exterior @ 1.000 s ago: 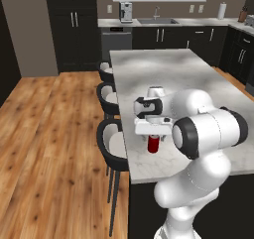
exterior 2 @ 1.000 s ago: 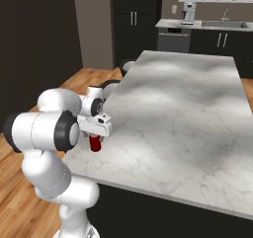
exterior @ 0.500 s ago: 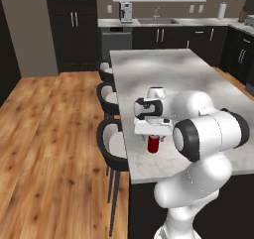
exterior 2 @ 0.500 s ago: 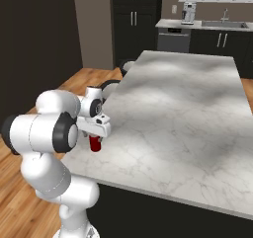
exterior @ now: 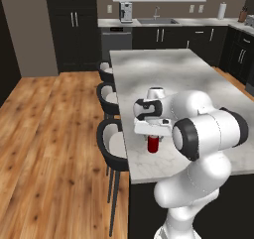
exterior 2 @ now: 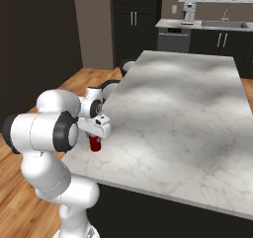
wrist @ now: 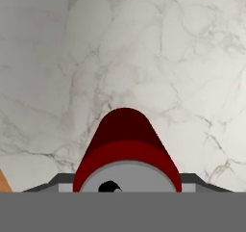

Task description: Four empty soda cans are scattered around the kitchen. Gather all the cans and cluster them next to the stove for recycling.

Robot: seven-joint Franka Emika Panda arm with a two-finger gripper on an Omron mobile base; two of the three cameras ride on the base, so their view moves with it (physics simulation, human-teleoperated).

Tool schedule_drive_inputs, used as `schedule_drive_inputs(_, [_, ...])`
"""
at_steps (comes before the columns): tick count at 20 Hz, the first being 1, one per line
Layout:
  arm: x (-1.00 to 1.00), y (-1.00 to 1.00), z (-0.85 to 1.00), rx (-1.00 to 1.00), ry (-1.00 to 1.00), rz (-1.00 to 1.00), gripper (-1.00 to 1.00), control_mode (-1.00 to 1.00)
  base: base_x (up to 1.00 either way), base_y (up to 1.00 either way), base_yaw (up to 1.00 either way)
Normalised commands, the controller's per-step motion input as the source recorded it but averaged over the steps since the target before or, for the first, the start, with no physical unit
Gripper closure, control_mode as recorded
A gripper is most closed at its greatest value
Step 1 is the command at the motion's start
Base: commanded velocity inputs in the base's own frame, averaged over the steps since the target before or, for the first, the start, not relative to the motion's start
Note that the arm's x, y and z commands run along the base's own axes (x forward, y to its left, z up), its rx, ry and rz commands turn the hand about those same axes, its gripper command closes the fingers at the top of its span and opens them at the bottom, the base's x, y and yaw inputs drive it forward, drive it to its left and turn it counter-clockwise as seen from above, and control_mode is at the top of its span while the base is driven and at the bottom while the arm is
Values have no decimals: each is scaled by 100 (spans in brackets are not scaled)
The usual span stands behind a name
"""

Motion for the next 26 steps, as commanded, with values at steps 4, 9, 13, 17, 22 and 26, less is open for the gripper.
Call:
schedule_drive_inputs(4, [0,0,-7,0,0,0,100,-100,0,0,0])
schedule_drive_inputs(9, [-7,-5,0,0,0,0,100,-100,0,0,0])
schedule_drive_inputs(13, [-38,-19,43,0,-1,0,100,-100,0,0,0])
schedule_drive_inputs(17, [-40,-25,46,0,0,0,100,-100,0,0,0])
schedule_drive_inputs(22, [-33,-24,36,0,2,0,100,-100,0,0,0])
schedule_drive_inputs(26, [-39,-27,20,0,0,0,100,-100,0,0,0])
